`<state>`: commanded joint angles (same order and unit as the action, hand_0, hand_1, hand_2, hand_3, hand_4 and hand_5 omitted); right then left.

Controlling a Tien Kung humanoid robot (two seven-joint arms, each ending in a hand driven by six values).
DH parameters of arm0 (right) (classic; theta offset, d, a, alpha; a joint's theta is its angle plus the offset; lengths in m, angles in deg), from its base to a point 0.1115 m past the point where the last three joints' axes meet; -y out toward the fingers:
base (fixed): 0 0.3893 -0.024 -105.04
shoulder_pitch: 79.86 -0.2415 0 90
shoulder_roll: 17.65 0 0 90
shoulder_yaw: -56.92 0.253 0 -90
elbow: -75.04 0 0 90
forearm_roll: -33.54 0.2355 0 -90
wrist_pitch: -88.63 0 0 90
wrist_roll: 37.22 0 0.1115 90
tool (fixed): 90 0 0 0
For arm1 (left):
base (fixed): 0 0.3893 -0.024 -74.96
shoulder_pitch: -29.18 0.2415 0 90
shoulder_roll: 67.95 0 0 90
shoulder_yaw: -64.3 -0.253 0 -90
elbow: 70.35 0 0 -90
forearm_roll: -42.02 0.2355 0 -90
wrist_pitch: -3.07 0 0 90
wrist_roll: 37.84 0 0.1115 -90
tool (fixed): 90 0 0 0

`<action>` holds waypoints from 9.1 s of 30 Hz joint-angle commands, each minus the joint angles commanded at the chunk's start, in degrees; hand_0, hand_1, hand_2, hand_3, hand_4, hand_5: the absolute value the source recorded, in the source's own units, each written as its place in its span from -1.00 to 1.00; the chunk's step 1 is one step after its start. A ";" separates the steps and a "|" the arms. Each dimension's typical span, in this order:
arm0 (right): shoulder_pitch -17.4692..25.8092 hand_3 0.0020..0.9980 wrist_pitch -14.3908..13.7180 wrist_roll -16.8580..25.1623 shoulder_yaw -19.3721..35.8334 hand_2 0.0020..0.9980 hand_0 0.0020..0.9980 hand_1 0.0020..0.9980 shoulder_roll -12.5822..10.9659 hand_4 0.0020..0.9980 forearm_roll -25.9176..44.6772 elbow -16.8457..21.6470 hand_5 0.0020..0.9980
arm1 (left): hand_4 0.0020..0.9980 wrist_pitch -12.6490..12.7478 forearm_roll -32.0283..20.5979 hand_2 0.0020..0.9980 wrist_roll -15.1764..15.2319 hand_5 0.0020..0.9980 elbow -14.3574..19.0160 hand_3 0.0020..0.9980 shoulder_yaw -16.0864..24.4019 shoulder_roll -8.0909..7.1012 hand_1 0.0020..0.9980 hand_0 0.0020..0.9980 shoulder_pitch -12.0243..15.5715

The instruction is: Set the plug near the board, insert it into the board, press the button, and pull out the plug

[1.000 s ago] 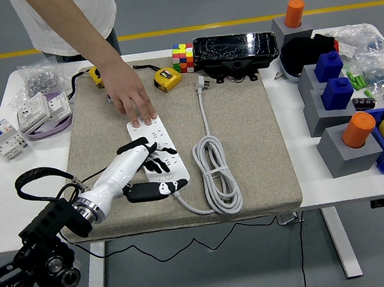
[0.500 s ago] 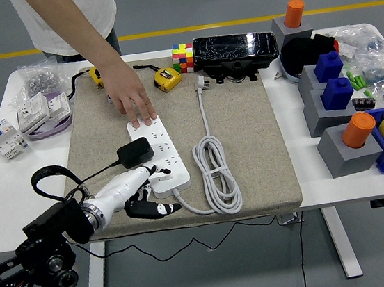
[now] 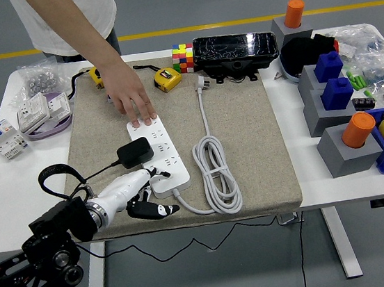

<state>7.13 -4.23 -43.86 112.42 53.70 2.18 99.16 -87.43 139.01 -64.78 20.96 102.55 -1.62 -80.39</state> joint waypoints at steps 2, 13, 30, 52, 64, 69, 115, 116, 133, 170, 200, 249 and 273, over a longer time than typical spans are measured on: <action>0.00 0.20 -0.01 0.01 0.03 0.24 0.12 0.27 0.00 0.93 0.00 -0.01 -0.01 | 0.67 -0.20 0.10 -0.73 -0.29 -0.14 -0.37 0.76 -0.05 0.09 -0.86 -0.86 -0.05; 0.22 0.20 -0.03 -0.01 0.52 0.24 0.12 0.27 0.05 0.93 -0.08 -0.05 -0.01 | 0.65 -0.87 -0.34 -0.73 -0.60 -0.16 -0.42 0.72 0.23 0.11 -0.86 -0.86 0.16; 0.14 0.20 -0.13 0.10 0.99 0.24 0.12 0.27 0.58 0.93 -0.28 0.00 -0.01 | 0.65 20.20 -17.57 -0.33 29.19 -0.19 -4.76 0.07 8.22 0.37 -0.49 -0.50 2.27; 0.20 0.20 -0.12 0.02 1.00 0.24 0.12 0.28 0.64 0.93 -0.27 -0.08 -0.01 | 0.66 22.00 -22.65 -0.17 29.94 -0.16 -7.03 0.07 12.41 1.53 -0.35 -0.44 3.49; 0.19 0.20 -0.04 0.00 0.68 0.24 0.12 0.27 0.49 0.93 -0.23 -0.02 -0.01 | 0.58 16.62 -17.54 -0.22 27.22 -0.28 -4.72 0.09 9.32 1.01 -0.43 -0.54 2.98; -0.05 0.20 -0.04 -0.05 0.45 0.23 0.12 0.28 0.31 0.93 -0.17 0.02 -0.01 | 0.62 11.27 -12.90 -0.73 22.14 -0.33 -2.90 0.26 7.30 0.94 -0.85 -0.82 2.36; 0.14 0.20 -0.02 -0.03 0.15 0.22 0.12 0.27 0.02 0.93 -0.07 0.08 -0.01 | 0.71 -0.64 -5.15 -0.73 4.25 -0.34 -5.44 0.58 2.77 1.63 -0.86 -0.86 0.20; 0.16 0.20 -0.02 -0.03 0.17 0.22 0.12 0.27 0.03 0.93 -0.09 0.08 -0.01 | 0.71 -0.46 -5.26 -0.73 4.60 -0.34 -5.29 0.58 2.87 1.63 -0.86 -0.86 0.29; 0.36 0.20 -0.12 0.05 0.55 0.22 0.12 0.27 0.34 0.93 -0.13 0.05 -0.01 | 0.70 16.84 -16.22 -0.25 26.97 -0.35 -7.98 0.17 4.97 2.42 -0.53 -0.55 0.37; 0.51 0.20 -0.09 0.03 0.40 0.22 0.12 0.28 0.43 0.93 0.08 0.00 -0.01 | 0.71 20.89 -0.83 0.05 20.93 -0.42 -26.79 0.18 3.26 7.15 0.08 -0.11 -6.41; 0.55 0.20 -0.07 0.06 0.35 0.22 0.12 0.28 0.43 0.93 0.13 0.03 -0.01 | 0.07 26.14 -4.88 -0.27 30.92 -1.00 -28.40 -0.04 3.35 7.18 -0.36 -0.31 -6.23; 0.62 0.20 -0.13 0.05 0.55 0.22 0.12 0.27 0.83 0.93 -0.10 -0.11 -0.01 | 1.00 27.49 -16.91 0.33 40.75 -0.48 -23.76 0.26 16.87 4.35 0.34 0.17 2.45; -0.69 0.20 0.27 0.21 -0.24 0.22 0.12 0.27 1.05 0.93 0.14 -0.48 -0.01 | 0.54 22.75 -49.02 -0.01 36.86 -0.55 -21.53 0.09 23.93 3.98 -0.17 -0.22 2.99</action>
<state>6.44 -3.96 -43.64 112.18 54.75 2.33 98.68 -64.68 89.99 -27.92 -0.57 126.48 2.36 -77.41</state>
